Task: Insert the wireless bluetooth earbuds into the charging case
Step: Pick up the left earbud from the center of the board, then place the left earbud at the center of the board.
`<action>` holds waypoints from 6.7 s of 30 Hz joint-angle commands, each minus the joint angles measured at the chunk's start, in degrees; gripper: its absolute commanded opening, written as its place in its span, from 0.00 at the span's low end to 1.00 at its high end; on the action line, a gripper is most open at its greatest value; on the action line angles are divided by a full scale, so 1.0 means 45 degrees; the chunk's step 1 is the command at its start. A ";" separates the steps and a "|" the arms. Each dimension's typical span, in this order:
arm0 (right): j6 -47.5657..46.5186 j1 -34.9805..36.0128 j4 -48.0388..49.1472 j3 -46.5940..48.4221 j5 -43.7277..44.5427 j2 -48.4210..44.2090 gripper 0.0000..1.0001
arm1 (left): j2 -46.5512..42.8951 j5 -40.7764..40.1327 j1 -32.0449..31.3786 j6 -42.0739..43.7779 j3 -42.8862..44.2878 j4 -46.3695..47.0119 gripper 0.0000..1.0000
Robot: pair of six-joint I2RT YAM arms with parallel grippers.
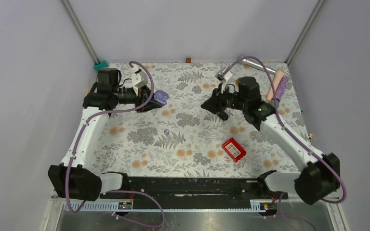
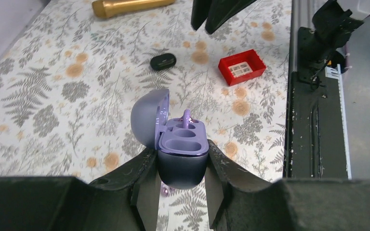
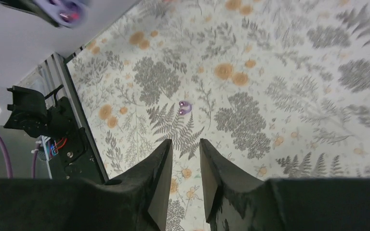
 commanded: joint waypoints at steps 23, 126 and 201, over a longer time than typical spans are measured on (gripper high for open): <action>0.0538 0.4091 -0.4854 0.9589 0.0016 1.2812 0.49 | -0.3133 0.0530 0.2921 0.2658 -0.3073 -0.1791 0.00; -0.3596 0.4855 -0.6180 1.0068 0.6978 1.2554 0.28 | -0.2788 0.1646 0.3309 0.3692 -0.3011 -0.2719 0.00; -0.0984 0.3574 -0.5247 0.7679 0.3343 1.1411 0.51 | -0.2681 0.1772 0.3334 0.3731 -0.3046 -0.2724 0.00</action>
